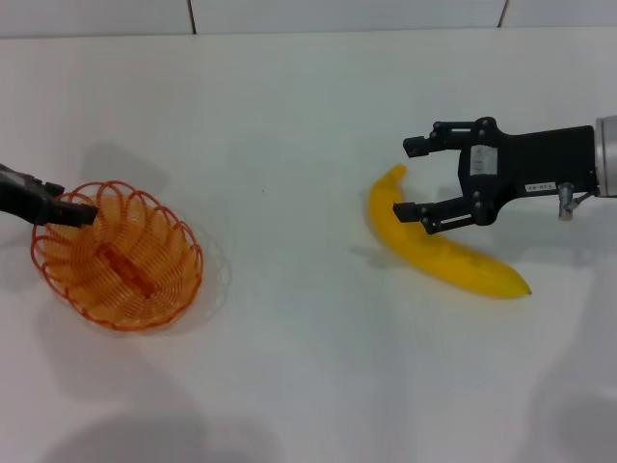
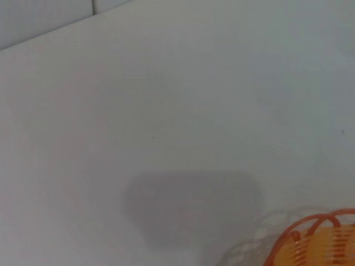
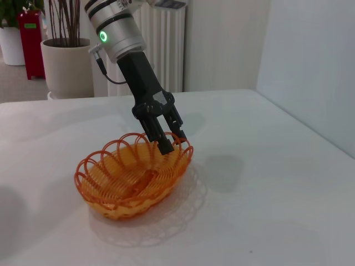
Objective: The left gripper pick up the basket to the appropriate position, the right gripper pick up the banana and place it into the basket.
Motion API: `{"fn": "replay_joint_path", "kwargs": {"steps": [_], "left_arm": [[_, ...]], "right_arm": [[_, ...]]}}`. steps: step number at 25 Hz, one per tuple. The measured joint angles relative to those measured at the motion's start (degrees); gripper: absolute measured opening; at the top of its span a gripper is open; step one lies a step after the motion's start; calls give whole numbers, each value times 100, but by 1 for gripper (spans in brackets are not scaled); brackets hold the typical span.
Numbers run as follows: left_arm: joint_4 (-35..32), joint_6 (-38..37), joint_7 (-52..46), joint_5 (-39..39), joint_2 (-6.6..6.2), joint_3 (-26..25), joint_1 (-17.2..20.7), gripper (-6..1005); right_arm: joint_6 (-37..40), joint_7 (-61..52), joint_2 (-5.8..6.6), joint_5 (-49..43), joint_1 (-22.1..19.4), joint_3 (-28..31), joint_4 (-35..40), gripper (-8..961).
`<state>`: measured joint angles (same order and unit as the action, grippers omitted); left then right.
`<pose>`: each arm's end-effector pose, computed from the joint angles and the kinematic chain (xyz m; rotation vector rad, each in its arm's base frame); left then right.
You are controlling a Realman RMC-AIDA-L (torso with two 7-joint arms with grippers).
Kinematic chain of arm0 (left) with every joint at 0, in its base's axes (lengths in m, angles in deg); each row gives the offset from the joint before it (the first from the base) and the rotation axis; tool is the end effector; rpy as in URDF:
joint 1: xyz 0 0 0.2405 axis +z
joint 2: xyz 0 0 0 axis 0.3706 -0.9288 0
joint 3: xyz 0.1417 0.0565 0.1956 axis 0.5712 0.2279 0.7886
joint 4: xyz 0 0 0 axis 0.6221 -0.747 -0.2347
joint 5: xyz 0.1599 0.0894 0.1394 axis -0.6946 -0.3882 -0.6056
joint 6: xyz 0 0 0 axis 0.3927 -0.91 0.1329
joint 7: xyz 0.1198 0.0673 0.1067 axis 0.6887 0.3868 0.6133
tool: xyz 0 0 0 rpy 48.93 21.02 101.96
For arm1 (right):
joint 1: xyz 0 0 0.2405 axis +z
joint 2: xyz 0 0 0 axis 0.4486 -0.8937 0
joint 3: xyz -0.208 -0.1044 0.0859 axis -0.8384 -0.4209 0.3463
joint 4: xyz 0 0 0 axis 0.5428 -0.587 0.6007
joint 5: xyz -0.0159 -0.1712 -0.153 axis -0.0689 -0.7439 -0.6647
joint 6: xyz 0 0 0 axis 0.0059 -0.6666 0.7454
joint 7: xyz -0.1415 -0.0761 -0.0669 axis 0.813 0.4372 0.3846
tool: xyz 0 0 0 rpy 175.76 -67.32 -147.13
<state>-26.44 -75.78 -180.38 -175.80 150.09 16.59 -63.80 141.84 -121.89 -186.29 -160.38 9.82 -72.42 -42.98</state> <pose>-0.3012 0.4276 0.0389 -2.5182 -0.9153 0.1602 0.2564 0.3733 -0.0007 -2.8203 0.1989 0.4387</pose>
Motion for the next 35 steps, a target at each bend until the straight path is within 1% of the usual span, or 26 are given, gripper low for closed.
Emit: {"fn": "replay_joint_path", "kwargs": {"steps": [4, 17, 23, 35], "left_arm": [[2, -10, -26, 20, 0, 0, -11, 594], [202, -10, -36, -65, -24, 0, -108, 307], [204, -10, -40, -65, -37, 0, -110, 308], [204, -9, 24, -62, -49, 54, -111, 131]], "right_arm": [[0, 0, 1, -4, 0, 0, -5, 879], [0, -24, 1, -13, 8, 0, -9, 880], [0, -86, 1, -77, 46, -1, -9, 879], [0, -147, 1, -83, 61, -62, -9, 880]]}}
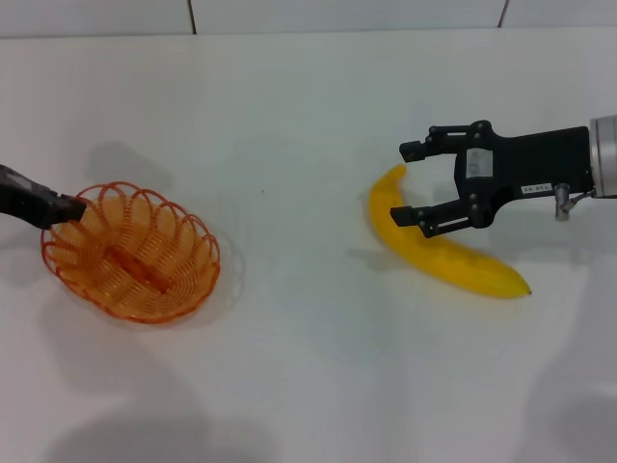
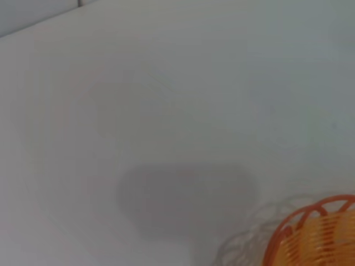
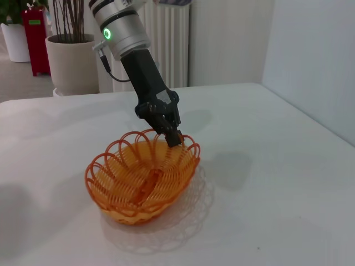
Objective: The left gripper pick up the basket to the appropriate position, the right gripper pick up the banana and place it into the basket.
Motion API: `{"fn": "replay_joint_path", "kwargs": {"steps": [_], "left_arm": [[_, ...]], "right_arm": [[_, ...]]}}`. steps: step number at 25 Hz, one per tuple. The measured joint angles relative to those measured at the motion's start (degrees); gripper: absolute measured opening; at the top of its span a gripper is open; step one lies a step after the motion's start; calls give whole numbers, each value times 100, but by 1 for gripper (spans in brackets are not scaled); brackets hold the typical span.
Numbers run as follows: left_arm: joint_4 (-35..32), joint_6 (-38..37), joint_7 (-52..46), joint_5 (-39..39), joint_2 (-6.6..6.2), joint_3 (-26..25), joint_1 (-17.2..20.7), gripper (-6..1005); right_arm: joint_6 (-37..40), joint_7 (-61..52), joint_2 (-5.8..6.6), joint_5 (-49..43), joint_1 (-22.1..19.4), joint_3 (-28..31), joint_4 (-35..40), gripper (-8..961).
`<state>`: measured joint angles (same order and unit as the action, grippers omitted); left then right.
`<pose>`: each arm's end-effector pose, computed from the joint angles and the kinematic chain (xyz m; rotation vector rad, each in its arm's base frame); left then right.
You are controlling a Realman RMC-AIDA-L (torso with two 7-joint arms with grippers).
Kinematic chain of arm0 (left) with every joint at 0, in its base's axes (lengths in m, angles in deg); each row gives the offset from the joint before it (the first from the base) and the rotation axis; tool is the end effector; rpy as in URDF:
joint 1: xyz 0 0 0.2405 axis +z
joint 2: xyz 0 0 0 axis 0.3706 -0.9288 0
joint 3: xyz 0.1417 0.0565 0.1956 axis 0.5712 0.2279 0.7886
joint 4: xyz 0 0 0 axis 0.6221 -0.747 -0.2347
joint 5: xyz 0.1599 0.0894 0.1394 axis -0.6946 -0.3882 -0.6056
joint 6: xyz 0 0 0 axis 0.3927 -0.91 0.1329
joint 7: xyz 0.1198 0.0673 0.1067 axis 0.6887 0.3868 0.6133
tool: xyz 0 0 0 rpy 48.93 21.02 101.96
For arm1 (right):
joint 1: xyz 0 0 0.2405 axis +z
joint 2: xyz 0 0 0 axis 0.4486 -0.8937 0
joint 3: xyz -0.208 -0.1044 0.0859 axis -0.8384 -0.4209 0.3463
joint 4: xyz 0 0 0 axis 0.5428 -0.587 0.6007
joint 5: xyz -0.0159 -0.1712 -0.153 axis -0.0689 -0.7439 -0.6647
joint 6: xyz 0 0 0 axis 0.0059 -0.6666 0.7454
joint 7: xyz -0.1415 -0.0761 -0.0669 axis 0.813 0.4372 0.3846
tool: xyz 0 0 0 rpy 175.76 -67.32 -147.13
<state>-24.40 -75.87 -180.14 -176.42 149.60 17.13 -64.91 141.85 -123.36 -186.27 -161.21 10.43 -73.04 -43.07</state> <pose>-0.2995 0.4279 0.0336 -2.5465 -0.9120 0.1855 0.2542 0.3740 -0.0032 -2.8426 0.2183 0.4227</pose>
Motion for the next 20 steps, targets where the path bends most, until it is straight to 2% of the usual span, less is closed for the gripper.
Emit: {"fn": "replay_joint_path", "kwargs": {"steps": [4, 11, 20], "left_arm": [[-30, -56, 2, 54, 1, 15, 0, 70], [-202, -444, 41, 467, -16, 16, -82, 56], [-153, -493, 60, 757, 139, 10, -350, 56]], "right_arm": [[0, -2, 0, 0, 0, 0, 0, 879], [0, -2, 0, 0, -7, 0, 0, 879], [0, -2, 4, 40, 6, 24, 20, 879]]}}
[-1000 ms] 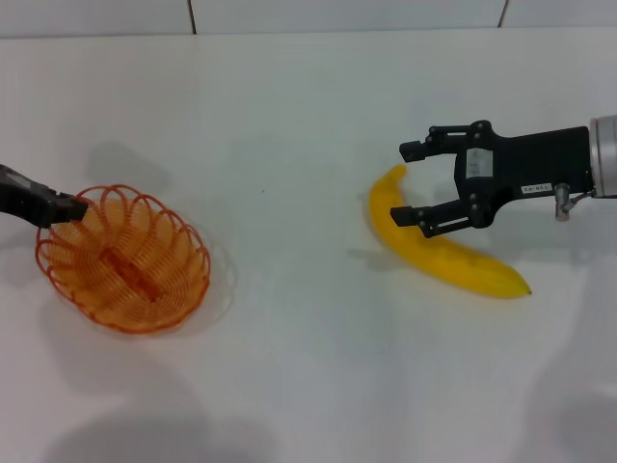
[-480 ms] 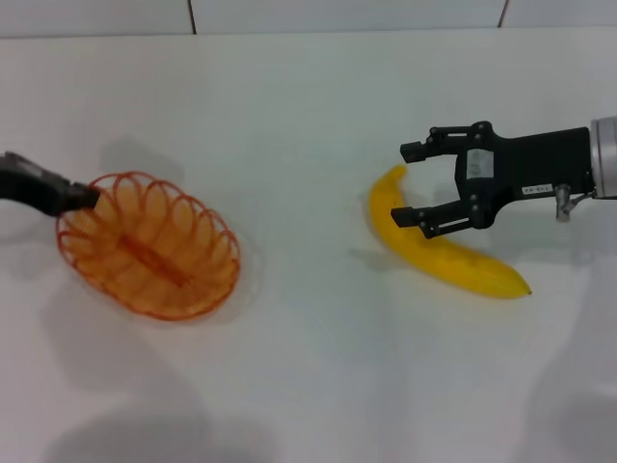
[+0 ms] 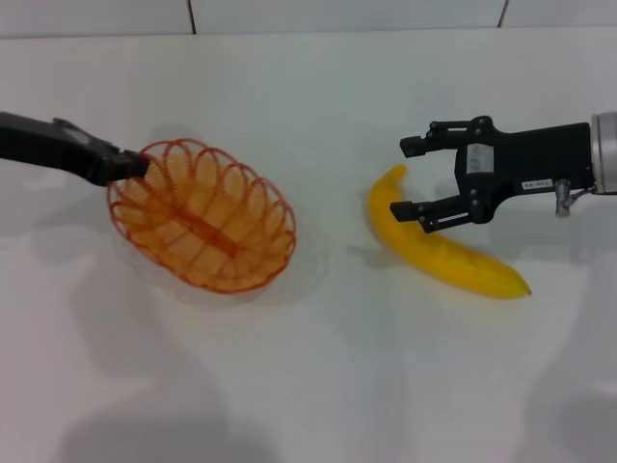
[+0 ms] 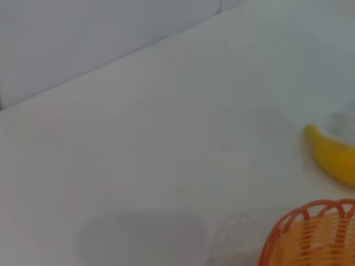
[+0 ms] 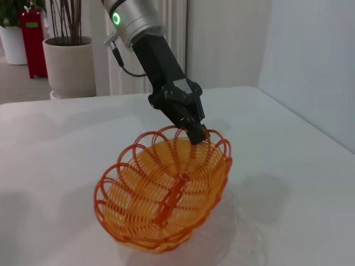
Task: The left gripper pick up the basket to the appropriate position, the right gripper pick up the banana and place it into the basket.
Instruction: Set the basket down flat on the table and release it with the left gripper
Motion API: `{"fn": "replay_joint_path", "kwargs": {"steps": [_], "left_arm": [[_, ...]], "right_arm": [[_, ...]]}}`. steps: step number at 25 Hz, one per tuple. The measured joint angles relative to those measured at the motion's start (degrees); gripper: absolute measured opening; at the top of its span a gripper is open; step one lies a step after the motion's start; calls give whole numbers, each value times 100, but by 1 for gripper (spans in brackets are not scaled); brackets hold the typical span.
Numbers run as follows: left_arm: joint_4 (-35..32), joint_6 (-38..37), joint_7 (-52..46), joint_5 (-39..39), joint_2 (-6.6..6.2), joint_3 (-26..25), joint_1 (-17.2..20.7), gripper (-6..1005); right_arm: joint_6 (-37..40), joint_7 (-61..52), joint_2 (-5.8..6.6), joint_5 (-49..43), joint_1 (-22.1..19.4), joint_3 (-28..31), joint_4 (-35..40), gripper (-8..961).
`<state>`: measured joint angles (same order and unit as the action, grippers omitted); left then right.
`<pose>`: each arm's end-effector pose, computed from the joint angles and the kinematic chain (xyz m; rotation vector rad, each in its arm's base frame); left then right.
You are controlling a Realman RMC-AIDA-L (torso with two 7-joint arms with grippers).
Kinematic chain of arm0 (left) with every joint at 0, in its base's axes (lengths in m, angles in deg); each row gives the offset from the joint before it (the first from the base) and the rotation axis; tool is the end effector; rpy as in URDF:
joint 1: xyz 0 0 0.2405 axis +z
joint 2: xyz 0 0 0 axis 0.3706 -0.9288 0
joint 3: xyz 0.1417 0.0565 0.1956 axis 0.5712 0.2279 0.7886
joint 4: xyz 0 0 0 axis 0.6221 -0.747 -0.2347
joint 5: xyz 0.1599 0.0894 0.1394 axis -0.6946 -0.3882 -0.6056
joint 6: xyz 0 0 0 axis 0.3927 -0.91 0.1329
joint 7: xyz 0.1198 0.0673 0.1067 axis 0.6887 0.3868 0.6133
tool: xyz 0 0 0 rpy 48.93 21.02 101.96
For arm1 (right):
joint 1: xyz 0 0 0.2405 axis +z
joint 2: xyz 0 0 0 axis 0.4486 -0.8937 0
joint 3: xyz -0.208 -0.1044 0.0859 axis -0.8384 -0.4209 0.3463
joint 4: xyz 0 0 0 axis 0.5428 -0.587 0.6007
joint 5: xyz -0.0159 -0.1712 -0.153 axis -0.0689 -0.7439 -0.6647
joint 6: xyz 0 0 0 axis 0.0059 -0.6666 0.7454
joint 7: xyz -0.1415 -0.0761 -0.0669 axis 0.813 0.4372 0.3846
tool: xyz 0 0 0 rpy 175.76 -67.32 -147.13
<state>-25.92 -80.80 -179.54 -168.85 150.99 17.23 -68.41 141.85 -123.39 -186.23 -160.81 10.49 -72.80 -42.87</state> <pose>-0.2407 0.4394 0.0209 -2.6654 -0.8325 -0.0272 0.2529 0.3757 -0.0012 -2.8327 0.2151 0.4312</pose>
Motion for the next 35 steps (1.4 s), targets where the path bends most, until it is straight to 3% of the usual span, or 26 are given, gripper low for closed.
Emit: {"fn": "replay_joint_path", "kwargs": {"steps": [5, 19, 35], "left_arm": [[69, 69, -54, 268, 66, -64, -26, 55], [789, 1030, -344, 672, 69, -82, 0, 55], [1192, 1773, -158, 1381, 175, -43, -38, 54]], "right_arm": [[0, -6, 6, 3, 38, 3, 3, 879], [0, -137, 5, -29, 63, -20, 16, 880], [-62, -120, 1, -31, 65, -23, -13, 880]]}}
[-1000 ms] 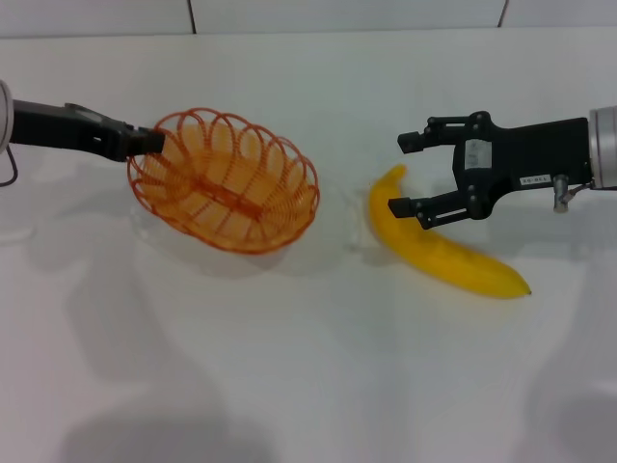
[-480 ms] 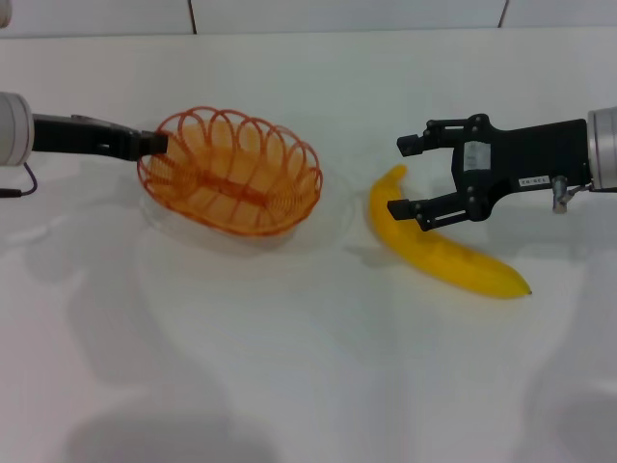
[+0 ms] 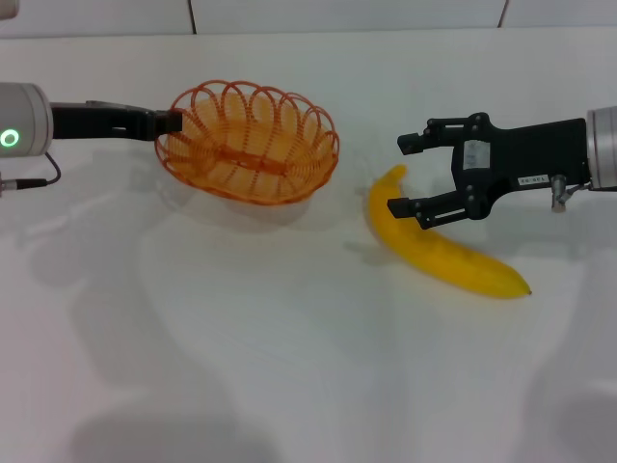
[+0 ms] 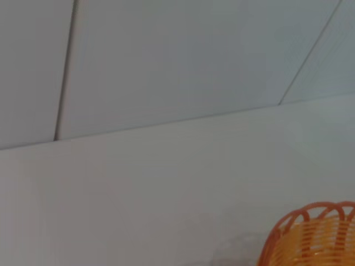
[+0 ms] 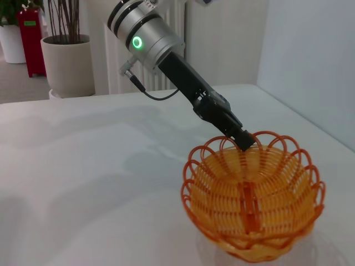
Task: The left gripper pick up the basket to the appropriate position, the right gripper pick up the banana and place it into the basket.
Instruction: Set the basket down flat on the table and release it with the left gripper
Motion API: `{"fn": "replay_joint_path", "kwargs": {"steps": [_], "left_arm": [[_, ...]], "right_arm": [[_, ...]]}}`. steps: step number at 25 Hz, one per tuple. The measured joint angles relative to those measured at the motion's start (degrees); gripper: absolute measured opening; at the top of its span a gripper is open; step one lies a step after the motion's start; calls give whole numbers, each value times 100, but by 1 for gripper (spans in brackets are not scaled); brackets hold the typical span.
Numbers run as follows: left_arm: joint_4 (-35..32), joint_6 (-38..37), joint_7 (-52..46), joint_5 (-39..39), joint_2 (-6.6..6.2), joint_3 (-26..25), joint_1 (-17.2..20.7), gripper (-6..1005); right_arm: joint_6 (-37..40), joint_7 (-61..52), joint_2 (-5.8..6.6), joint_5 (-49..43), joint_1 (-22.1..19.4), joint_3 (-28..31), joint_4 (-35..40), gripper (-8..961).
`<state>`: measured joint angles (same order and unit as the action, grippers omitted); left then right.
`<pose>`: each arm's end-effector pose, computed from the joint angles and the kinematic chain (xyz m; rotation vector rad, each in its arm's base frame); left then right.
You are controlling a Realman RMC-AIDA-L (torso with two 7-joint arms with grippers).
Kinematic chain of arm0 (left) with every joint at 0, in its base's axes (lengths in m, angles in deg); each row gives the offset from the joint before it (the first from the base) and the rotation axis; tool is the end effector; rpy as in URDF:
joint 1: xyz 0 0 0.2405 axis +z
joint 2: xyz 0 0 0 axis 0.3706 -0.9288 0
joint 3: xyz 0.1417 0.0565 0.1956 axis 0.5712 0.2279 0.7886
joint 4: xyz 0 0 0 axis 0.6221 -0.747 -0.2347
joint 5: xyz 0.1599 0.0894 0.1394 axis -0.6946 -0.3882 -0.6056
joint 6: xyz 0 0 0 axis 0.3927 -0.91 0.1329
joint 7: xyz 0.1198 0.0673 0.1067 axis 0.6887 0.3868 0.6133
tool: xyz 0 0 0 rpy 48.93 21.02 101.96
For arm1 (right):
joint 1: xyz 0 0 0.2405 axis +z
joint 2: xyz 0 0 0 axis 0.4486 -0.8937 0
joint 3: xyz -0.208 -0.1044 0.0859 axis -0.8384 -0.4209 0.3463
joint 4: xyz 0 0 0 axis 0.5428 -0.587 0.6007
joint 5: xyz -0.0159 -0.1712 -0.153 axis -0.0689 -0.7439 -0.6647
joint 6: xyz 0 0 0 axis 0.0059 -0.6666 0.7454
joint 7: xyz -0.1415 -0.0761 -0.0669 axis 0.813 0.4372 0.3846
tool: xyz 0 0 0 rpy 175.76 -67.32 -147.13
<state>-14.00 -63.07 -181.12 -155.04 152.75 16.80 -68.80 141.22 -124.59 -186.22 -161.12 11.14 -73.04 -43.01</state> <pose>-0.2419 0.4632 -0.0164 -2.4219 -1.0626 -0.3512 0.2504 0.3792 -0.0023 -2.8347 0.2323 0.4219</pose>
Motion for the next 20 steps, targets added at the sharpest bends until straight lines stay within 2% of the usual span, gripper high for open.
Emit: {"fn": "replay_joint_path", "kwargs": {"steps": [11, 20], "left_arm": [[490, 406, -61, 94, 19, 14, -116, 54], [537, 435, -245, 106, 29, -28, -77, 53]], "right_arm": [[1, -19, 3, -6, 0, 0, 3, 879], [7, -27, 4, -9, 0, 0, 3, 879]]}}
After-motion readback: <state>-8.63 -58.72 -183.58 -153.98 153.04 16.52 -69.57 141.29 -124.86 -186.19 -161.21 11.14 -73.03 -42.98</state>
